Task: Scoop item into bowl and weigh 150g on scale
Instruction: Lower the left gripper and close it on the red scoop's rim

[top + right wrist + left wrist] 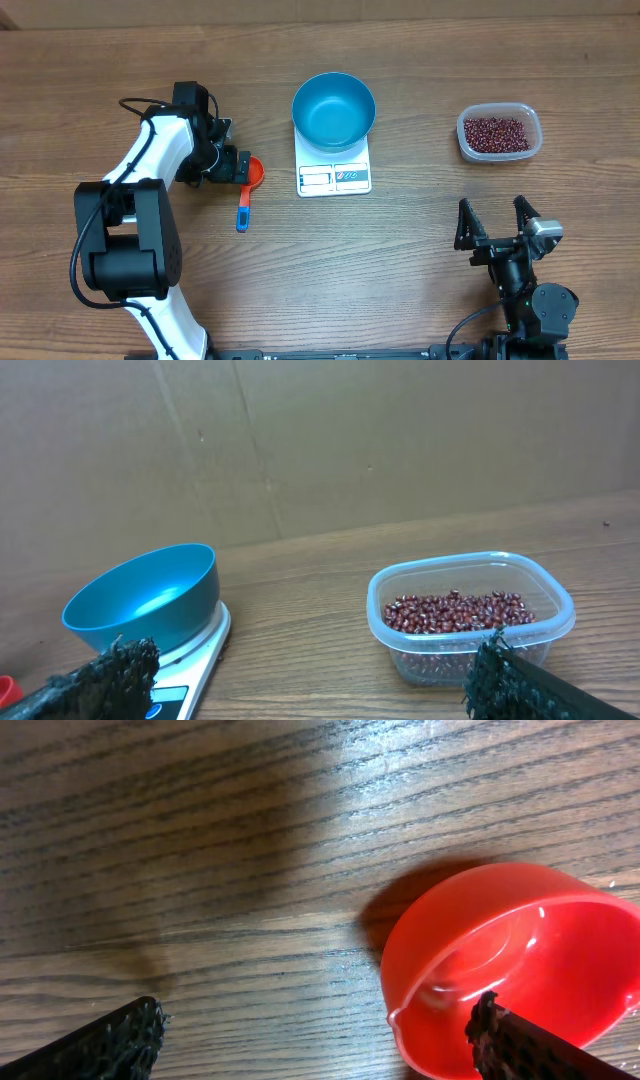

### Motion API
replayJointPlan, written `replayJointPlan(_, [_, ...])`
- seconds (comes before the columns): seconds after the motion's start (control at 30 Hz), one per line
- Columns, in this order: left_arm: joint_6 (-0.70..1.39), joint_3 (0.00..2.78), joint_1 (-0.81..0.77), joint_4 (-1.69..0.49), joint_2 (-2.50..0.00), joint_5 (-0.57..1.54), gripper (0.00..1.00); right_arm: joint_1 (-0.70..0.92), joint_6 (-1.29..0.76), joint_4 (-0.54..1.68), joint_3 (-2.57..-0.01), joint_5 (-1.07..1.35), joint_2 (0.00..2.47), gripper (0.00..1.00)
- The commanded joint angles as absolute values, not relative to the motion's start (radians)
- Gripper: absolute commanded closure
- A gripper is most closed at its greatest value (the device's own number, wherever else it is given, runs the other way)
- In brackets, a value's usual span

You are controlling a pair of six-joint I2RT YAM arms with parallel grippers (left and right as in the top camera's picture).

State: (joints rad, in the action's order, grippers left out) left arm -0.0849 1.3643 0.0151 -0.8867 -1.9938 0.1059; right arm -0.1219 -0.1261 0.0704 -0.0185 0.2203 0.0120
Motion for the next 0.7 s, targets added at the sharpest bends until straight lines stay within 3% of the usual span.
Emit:
replayJointPlan(0.0, [-0.109, 1.388, 0.019, -0.884, -2.007, 0.123, 0.01, -0.115, -0.123, 0.065, -0.008, 0.211, 0.003, 0.0])
replayJointPlan(0.67, [-0.109, 1.373, 0.019, -0.86, -2.008, 0.121, 0.0, -0.115, -0.123, 0.065, -0.008, 0.211, 0.003, 0.0])
